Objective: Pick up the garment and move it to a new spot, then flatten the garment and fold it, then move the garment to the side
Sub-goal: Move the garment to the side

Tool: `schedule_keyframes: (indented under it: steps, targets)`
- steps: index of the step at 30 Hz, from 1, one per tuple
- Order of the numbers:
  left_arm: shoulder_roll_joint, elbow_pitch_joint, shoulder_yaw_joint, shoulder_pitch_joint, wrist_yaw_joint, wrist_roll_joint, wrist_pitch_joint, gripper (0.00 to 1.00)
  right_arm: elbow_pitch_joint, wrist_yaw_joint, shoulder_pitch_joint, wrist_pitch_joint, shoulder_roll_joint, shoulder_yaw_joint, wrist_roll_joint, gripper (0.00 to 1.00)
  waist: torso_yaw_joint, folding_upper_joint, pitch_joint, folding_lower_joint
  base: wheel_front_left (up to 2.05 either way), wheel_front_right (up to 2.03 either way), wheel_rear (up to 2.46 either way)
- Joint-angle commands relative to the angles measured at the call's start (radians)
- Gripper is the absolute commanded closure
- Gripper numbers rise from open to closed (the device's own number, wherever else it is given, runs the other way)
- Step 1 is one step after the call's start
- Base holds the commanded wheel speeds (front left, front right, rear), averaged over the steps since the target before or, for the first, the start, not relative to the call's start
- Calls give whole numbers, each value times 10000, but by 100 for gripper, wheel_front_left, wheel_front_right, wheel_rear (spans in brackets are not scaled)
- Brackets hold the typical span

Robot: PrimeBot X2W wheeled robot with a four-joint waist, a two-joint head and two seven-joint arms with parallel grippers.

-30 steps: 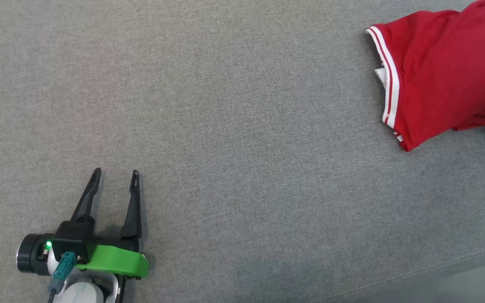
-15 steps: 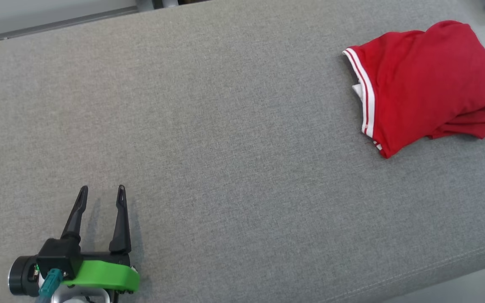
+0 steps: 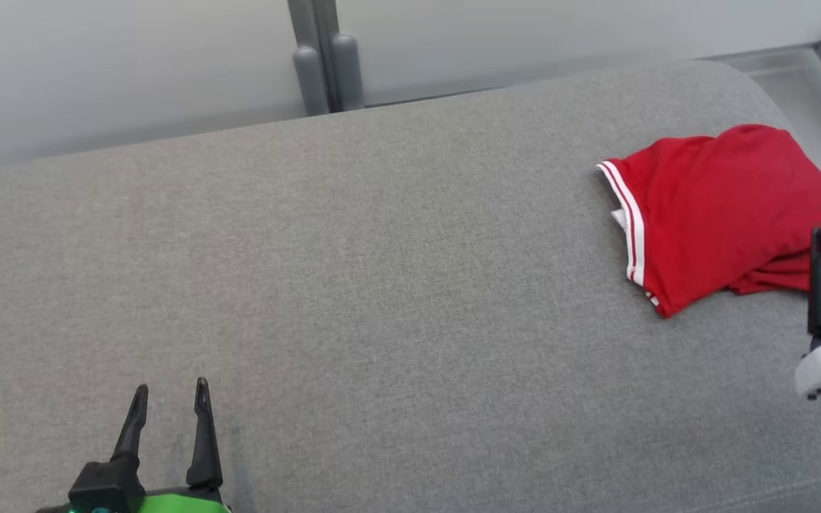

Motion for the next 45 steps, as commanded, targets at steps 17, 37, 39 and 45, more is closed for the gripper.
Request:
schedule_keyframes:
  steps: [17,37,39,45]
  targets:
    - [-216,1138,220,408,-491,-13,-26,0,-919,-17,2931,-26,2426,756,-1286,0,1943,0,-1582,0,0,0,0]
    - [-291,1304,217,329,-1003,71,-27,0,-881,-17,3213,-26,2667,466,-1647,0,1444,0,-1635,0,0,0,0]
    - [-294,1308,223,323,-1013,72,-27,0,-869,-17,3233,-26,2667,452,-1631,0,1382,0,-1641,0,0,0,0]
    - [-308,1327,270,405,-1043,15,-27,0,-828,-17,3335,-26,2665,447,-1705,0,1121,0,-1727,0,0,0,0]
